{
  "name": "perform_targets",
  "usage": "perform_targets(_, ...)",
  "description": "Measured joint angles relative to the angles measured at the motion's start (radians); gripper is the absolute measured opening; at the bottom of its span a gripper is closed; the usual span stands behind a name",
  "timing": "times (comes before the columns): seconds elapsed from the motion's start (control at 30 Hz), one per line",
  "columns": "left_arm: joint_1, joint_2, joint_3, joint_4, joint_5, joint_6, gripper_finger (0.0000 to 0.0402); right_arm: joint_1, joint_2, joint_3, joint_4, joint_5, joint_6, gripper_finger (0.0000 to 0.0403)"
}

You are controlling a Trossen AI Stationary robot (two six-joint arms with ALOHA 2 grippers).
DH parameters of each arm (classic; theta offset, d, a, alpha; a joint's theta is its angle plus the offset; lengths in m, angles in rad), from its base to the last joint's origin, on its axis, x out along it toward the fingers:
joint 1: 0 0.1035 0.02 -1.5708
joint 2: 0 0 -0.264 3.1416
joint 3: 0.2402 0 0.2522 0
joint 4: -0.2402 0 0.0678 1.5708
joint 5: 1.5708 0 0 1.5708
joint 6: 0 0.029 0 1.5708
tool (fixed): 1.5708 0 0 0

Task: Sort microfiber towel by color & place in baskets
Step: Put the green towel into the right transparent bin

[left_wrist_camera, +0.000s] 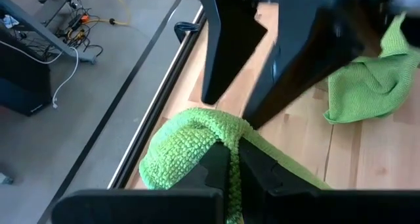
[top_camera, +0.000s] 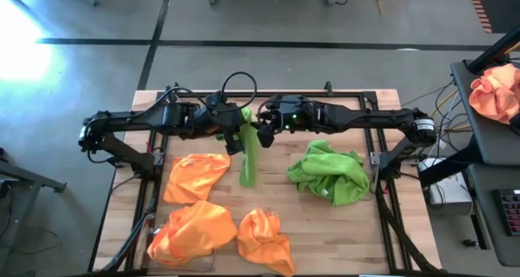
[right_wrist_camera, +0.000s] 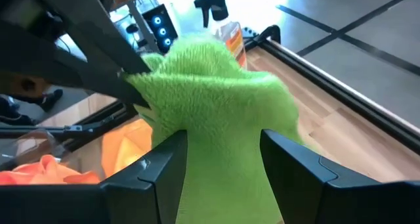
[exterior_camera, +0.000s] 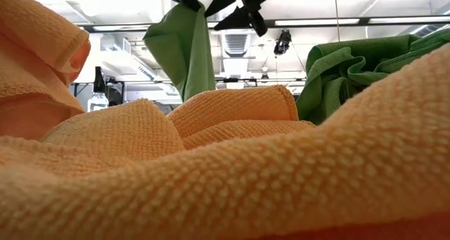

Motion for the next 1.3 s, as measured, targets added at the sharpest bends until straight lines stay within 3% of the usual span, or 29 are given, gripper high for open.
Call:
perform_targets(0.5,0.005,0.000,0.000,0.000,0.000,0.000,0.0000,0.005,-0.028,0.000,-0.070,0.025,-0.004,0.0187)
perform_targets(0.77,0.014,0.000,0.000,0.009,0.000,0.015,0.0000,0.010,-0.028,0.000,-0.077,-0.049,0.009,0.0187)
perform_targets(1.07,0.041,0.000,0.000,0.065,0.003,0.031,0.0000,0.016,-0.024,0.000,-0.072,-0.053,0.008,0.0187)
perform_targets(1.3,0.038,0.000,0.000,0.142,0.101,0.021,0.0000,0.016,0.004,0.000,-0.062,-0.055,0.007,0.0187)
